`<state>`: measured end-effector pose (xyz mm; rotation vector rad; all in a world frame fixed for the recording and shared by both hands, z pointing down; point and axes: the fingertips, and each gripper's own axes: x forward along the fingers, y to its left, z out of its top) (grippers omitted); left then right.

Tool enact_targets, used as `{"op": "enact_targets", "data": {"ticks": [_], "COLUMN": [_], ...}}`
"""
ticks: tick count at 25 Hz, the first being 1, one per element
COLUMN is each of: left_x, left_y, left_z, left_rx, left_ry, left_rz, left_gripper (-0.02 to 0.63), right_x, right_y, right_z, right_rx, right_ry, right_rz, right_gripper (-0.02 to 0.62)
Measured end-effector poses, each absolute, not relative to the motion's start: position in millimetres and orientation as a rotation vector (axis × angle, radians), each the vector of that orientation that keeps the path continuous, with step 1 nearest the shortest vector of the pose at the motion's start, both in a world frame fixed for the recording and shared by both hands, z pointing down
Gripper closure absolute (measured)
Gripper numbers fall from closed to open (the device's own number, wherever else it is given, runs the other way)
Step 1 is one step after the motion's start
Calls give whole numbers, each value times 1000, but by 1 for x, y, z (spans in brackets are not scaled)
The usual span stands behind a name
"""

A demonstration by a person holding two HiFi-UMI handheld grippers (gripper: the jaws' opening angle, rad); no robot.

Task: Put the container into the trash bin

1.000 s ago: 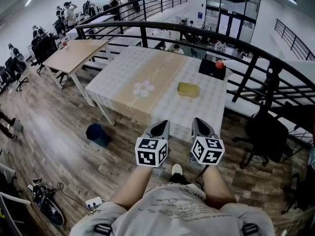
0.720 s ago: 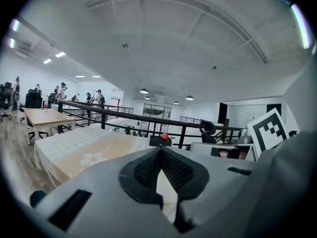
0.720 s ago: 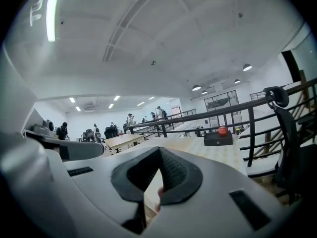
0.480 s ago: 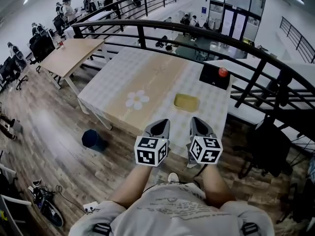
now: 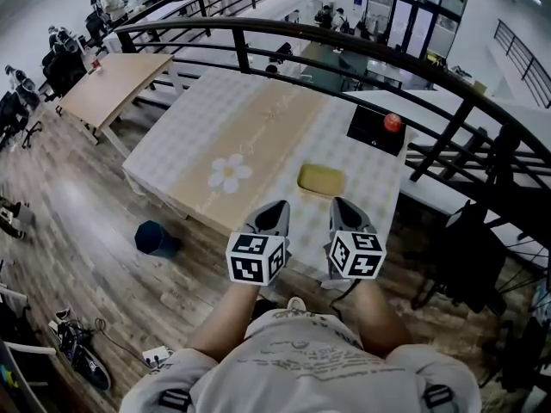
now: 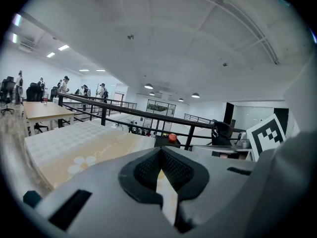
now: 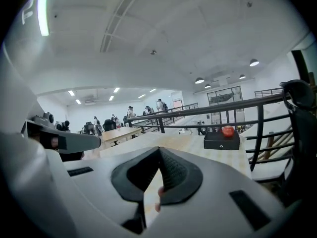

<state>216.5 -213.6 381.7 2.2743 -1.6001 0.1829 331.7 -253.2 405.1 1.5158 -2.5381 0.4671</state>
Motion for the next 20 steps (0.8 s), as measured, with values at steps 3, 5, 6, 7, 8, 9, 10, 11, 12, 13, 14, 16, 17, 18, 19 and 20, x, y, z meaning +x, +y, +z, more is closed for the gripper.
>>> {"op": "enact_targets", "data": {"ticks": [3, 5, 6, 7, 8, 9, 10, 11, 12, 13, 14, 16, 17, 18, 19, 20], "left_x": [217, 218, 218, 218, 218, 218, 217, 217, 217, 216, 216, 216, 216, 216, 216, 216], "left_y": [-232, -245, -252, -259, -266, -273, -280, -286, -292, -298, -303, -314, -319, -323, -326, -330], "left_z": [385, 387, 389, 391, 393, 395, 396, 397, 397, 398, 399, 402, 404, 406, 407, 408], "left_rx": [2288, 2308, 2319, 2331, 2341, 2351, 2359, 2368, 2376, 2385, 2392, 2404, 2408, 2411, 2413, 2416], "left_ry": [-1571, -1547, -1531, -1514, -1496, -1478, -1460, -1443, -1427, -1411, -1396, -1368, -1356, -1347, -1339, -1332], "left_rz": [189, 192, 198, 208, 219, 228, 232, 233, 233, 236, 239, 245, 248, 252, 255, 258], "left_gripper": [601, 601, 601, 601, 601, 601, 601, 601, 601, 601, 601, 601, 601, 601, 601, 601], "right_x": [333, 334, 334, 335, 336, 336, 337, 338, 339, 340, 342, 345, 346, 347, 348, 349], "right_y": [-268, -279, -286, -292, -299, -305, -311, -317, -322, -327, -332, -342, -347, -351, -356, -360], "right_z": [415, 423, 427, 432, 437, 442, 447, 451, 456, 461, 466, 475, 482, 489, 496, 504], "right_rx": [1535, 1557, 1573, 1590, 1606, 1620, 1633, 1648, 1665, 1684, 1704, 1731, 1734, 1733, 1731, 1731], "right_ry": [-2499, -2472, -2456, -2439, -2419, -2400, -2381, -2363, -2342, -2319, -2297, -2262, -2247, -2232, -2214, -2192], "right_rz": [481, 485, 487, 493, 503, 519, 535, 548, 553, 552, 548, 542, 542, 545, 550, 558], "right_gripper": [592, 592, 592, 592, 592, 592, 592, 592, 592, 592, 592, 592, 559, 524, 505, 495]}}
